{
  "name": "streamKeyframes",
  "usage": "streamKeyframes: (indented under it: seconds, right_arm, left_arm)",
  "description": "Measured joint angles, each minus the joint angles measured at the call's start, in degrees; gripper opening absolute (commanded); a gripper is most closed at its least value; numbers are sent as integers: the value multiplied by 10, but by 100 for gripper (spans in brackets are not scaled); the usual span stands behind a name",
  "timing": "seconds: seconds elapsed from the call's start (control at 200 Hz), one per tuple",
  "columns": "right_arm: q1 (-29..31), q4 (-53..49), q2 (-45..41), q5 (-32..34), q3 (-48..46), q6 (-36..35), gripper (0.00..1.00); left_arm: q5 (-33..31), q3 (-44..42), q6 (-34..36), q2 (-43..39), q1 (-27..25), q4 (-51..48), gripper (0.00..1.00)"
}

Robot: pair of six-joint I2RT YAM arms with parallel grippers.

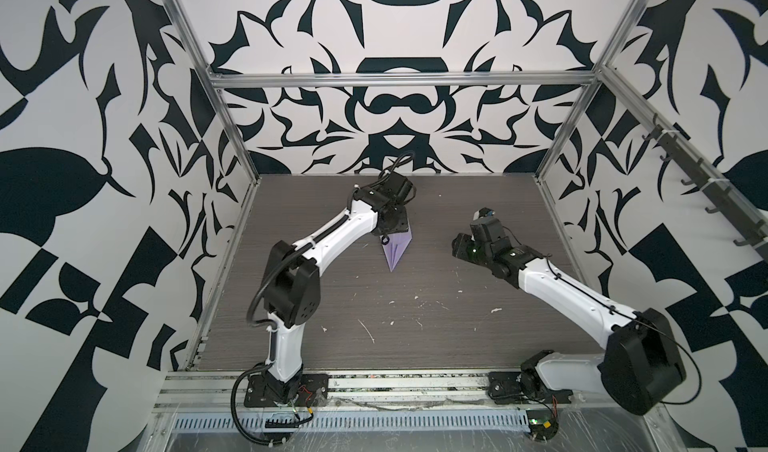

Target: Fold a paper plane with a square sheet of paper (pick it up from the middle)

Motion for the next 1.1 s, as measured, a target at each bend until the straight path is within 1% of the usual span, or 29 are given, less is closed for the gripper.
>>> streamKeyframes:
  seconds: [0.09, 0.125, 0.16, 0.19, 0.205, 0.27, 0.4, 0.525, 0.645, 0.74, 0.835, 0.895, 0.965, 1.1]
  right_arm:
    - [-10, -7, -16, 37, 21, -38, 83]
    - [-13, -7, -23, 52, 25, -55, 87]
    - [-17, -6, -31, 67, 28, -70, 89]
    - [-19, -4, -39, 80, 29, -85, 91]
    - [-20, -3, -42, 86, 29, -90, 91]
    - [-23, 5, -58, 116, 27, -123, 92]
    - [-31, 73, -90, 180, -15, -177, 93]
    - [-44, 165, -115, 223, -113, -229, 94]
    - [-74, 239, -118, 242, -203, -268, 95]
    - [-103, 291, -112, 243, -257, -292, 95]
    - [-125, 338, -90, 235, -284, -310, 95]
    - [-132, 372, -74, 228, -296, -322, 95]
    - [-138, 414, -54, 211, -308, -339, 95]
    - [-152, 488, -12, 170, -322, -359, 95]
  left_arm:
    - [-12, -53, 10, -66, 18, 35, 75]
    - [-20, -82, 17, -95, 30, 52, 79]
    - [-28, -111, 22, -120, 43, 69, 84]
    - [-37, -142, 29, -146, 58, 86, 84]
    - [-42, -155, 37, -158, 64, 93, 89]
    - [-66, -227, 58, -215, 97, 137, 100]
    - [-133, -369, 94, -325, 158, 223, 99]
    - [-188, -504, 125, -420, 216, 319, 100]
    - [-219, -623, 143, -474, 280, 414, 99]
    - [-233, -706, 155, -490, 328, 479, 100]
    - [-235, -755, 165, -488, 361, 516, 99]
    - [-231, -771, 173, -480, 373, 549, 99]
    - [-214, -779, 191, -457, 382, 597, 99]
    - [-161, -793, 237, -379, 388, 715, 99]
